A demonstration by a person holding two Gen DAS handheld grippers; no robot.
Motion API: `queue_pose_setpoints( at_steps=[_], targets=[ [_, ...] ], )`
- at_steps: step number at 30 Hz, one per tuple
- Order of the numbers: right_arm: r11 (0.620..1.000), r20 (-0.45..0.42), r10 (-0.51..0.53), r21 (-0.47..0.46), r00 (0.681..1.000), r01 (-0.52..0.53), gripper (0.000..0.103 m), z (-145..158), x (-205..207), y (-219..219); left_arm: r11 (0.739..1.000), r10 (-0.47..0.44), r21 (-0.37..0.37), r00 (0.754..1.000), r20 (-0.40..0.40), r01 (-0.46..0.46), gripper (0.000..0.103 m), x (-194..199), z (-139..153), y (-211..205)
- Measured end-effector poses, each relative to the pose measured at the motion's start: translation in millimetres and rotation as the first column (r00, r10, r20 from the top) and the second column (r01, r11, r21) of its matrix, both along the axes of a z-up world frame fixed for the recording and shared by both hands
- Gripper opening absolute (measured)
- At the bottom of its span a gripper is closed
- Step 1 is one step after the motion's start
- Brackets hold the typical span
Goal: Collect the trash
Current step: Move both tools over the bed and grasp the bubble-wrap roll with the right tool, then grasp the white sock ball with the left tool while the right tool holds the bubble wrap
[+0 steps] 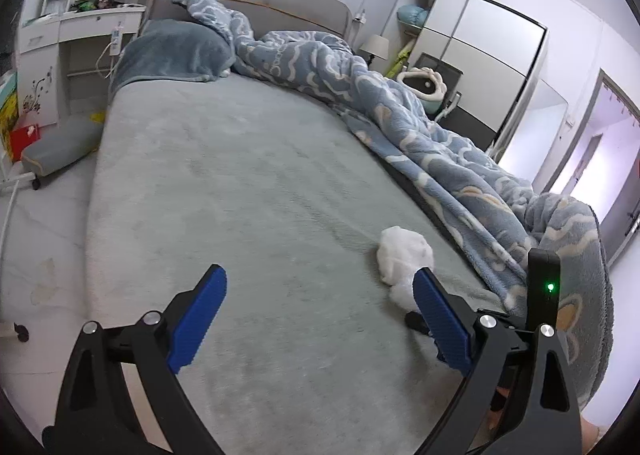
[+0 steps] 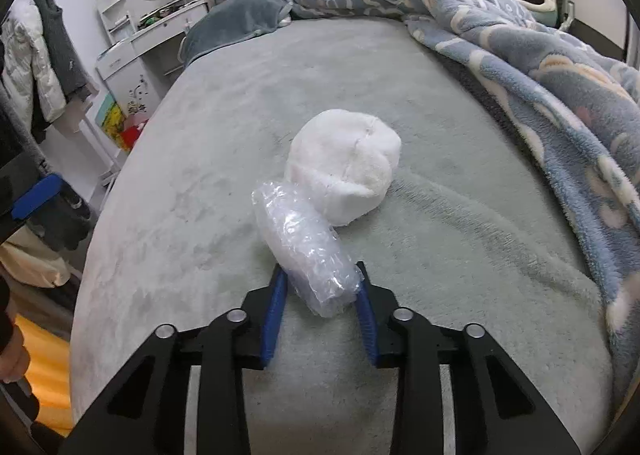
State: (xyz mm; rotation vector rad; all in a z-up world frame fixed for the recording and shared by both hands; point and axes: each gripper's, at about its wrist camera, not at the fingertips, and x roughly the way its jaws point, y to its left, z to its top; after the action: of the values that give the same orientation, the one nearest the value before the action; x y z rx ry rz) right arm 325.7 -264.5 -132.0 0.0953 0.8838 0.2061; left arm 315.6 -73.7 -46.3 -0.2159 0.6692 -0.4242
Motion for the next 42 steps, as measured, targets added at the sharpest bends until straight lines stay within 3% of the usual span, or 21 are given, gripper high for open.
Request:
queue_pose_setpoints(
  at_steps=[3,9,18,24,31,35,39,42],
  targets=[
    [1.000,0.007,0.020,0.004,1.000,-0.020,0.030,4.5,-6.2,-4.8,0.999,-0.022,0.048,1.000,0.018,0.021,0.096,2.7,-0.5,-13.9],
    [1.000,0.011,0.014,0.016,1.000,-0.014,0.030,9.6,-21.7,-26.5,0.998,-0.037,0.047,0.999,-0.005,0.037,0.096,9.3,-4.1,-31.9],
    [0.999,-0.010,0.038,0.025,0.999,-0.037,0.030,12.0,-35.2,-55.1,0.983,-0.140,0.116,0.989,-0.035,0.143,0.096,19.5,-15.3,-88.0],
    [0.997,-0.040,0.068,0.037,0.997,-0.067,0.030,8.3,-44.3,-68.5,0.959,-0.249,0.119,0.965,-0.084,0.258,0.096,40.8,-32.0,-122.7],
    [0.992,-0.038,0.116,0.047,0.993,-0.114,0.030,8.4,-54.6,-75.2,0.939,-0.290,0.147,0.946,-0.143,0.311,0.096,70.1,-42.8,-150.2],
    [0.988,-0.033,0.144,0.066,0.989,-0.142,0.030,10.5,-59.1,-77.4,0.936,-0.310,0.118,0.935,-0.169,0.332,0.095,84.3,-48.4,-159.7],
    [0.986,-0.037,0.156,0.073,0.987,-0.153,0.030,11.3,-60.1,-82.1,0.906,-0.349,0.187,0.921,-0.174,0.379,0.084,85.7,-49.5,-175.2],
    [0.984,-0.040,0.163,0.072,0.986,-0.160,0.030,12.2,-61.0,-81.2,0.881,-0.344,0.273,0.920,-0.190,0.386,0.061,85.7,-54.9,-185.4]
  ],
)
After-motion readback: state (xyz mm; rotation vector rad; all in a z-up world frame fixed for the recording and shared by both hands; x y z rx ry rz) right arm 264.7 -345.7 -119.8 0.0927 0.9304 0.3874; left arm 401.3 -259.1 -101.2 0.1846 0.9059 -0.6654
